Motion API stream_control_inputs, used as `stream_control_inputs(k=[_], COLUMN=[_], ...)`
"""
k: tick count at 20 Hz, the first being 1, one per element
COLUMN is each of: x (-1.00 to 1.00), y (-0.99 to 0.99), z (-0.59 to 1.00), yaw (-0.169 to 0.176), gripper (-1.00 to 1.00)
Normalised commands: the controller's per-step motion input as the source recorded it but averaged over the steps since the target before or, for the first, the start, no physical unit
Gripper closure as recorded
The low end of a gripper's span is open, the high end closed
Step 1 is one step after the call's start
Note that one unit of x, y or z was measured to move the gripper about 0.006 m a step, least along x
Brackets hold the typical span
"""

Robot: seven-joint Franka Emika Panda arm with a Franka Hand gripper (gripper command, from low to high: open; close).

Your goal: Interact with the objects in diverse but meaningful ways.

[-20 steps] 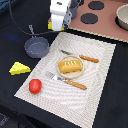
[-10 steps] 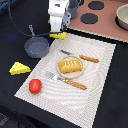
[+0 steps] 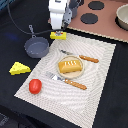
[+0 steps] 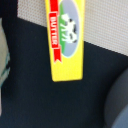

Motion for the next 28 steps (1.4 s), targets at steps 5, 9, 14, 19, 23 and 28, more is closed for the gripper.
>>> stream_control_inputs(k=[5, 9, 14, 19, 23, 28], x=[0.0, -0.05, -0.08, -0.1, -0.2, -0.18], y=[-0.75, -0.78, -0.8, -0.82, -0.84, -0.82], z=[0.64, 0.3, 0.22, 0.1, 0.0, 0.0], yaw=[-0.002, -0.006, -0.006, -0.004, 0.0, -0.008], gripper=[-1.0, -1.0, -1.0, -1.0, -1.0, -1.0])
